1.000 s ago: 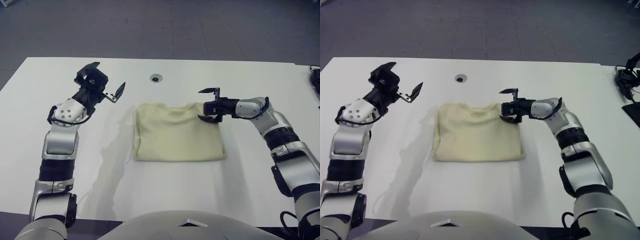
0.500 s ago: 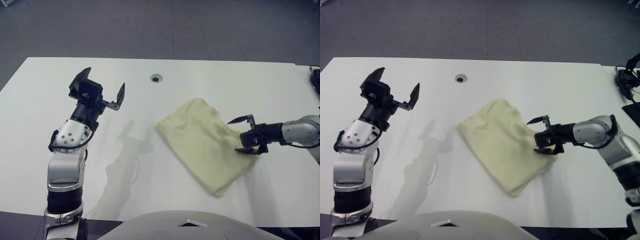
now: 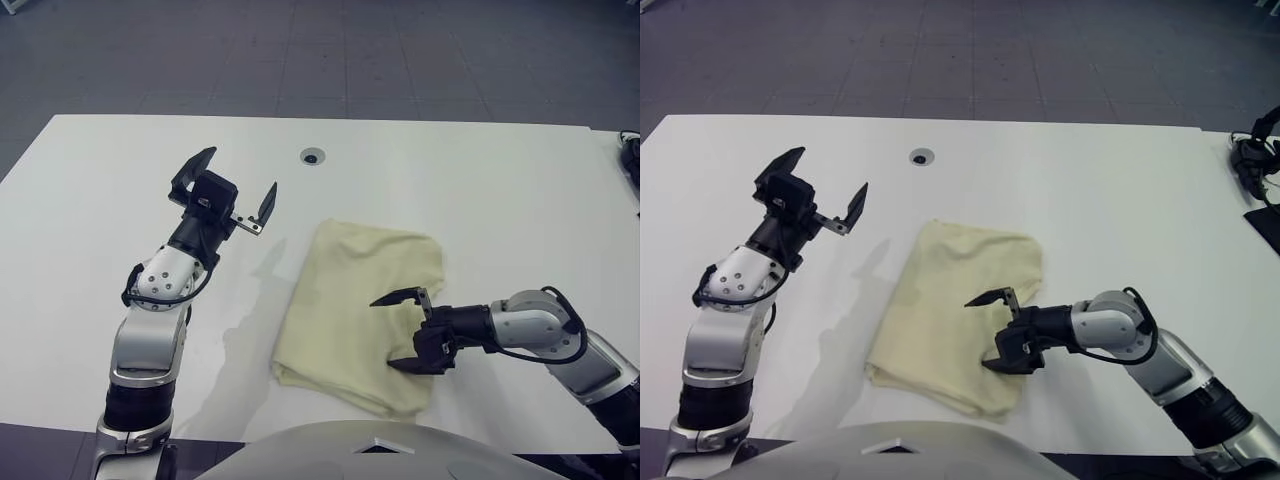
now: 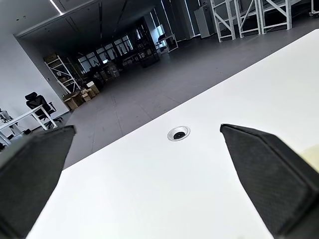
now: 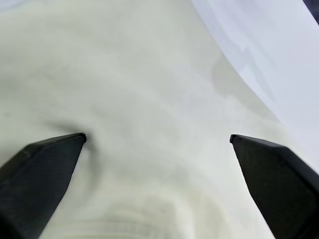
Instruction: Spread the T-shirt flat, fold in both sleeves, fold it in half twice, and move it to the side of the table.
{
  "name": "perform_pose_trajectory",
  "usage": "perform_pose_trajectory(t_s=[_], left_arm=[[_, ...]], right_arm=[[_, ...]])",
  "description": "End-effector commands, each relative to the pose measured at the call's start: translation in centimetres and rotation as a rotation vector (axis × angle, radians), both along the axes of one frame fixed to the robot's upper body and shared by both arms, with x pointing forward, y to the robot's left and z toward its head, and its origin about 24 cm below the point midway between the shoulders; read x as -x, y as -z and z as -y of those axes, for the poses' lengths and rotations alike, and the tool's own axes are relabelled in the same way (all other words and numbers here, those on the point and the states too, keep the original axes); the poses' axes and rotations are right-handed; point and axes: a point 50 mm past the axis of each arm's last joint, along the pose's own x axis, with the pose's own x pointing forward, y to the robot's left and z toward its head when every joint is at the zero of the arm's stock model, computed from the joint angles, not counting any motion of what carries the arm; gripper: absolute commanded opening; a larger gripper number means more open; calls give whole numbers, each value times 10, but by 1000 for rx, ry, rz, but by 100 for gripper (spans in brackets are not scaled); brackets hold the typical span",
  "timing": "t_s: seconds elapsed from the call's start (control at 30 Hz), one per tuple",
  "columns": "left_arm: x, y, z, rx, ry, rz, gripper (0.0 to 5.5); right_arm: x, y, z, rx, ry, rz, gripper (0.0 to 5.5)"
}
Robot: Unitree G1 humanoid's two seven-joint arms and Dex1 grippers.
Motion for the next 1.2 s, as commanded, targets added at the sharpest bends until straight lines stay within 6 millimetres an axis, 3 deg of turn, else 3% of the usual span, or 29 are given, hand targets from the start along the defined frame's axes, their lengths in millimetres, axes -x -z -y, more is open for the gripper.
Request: perform_pose_trajectory(t_s=[0.03, 0.13, 0.23, 0.33, 0.47, 0.53, 0.7, 0.9, 1.03, 1.2], left_arm=[[6, 2, -12, -39, -21, -4, 536], [14, 2, -13, -61, 40, 5, 536], [22, 1, -27, -102, 49, 20, 536], [37, 12, -31, -313, 167, 50, 536], [74, 52, -38, -800, 461, -7, 536], [85, 57, -42, -867, 556, -32, 536], [103, 68, -45, -1096, 749, -14, 536], [117, 81, -33, -1138, 891, 6, 512], [125, 86, -22, -1092, 940, -4, 442], [133, 90, -11, -1024, 983, -19, 349]], right_arm=[[-21, -27, 1, -119, 65, 175, 540], [-23, -39, 5, -144, 80, 224, 540], [-23, -54, 7, -193, 95, 265, 540], [-6, -62, 10, -320, 121, 160, 540], [28, -36, 35, -291, 165, 0, 540], [44, -25, 42, -247, 158, -52, 540], [64, -6, 60, -116, 112, -46, 540], [81, 15, 72, 32, 44, -85, 540], [86, 21, 72, 78, -8, -98, 540], [88, 25, 56, 8, -96, -4, 540]])
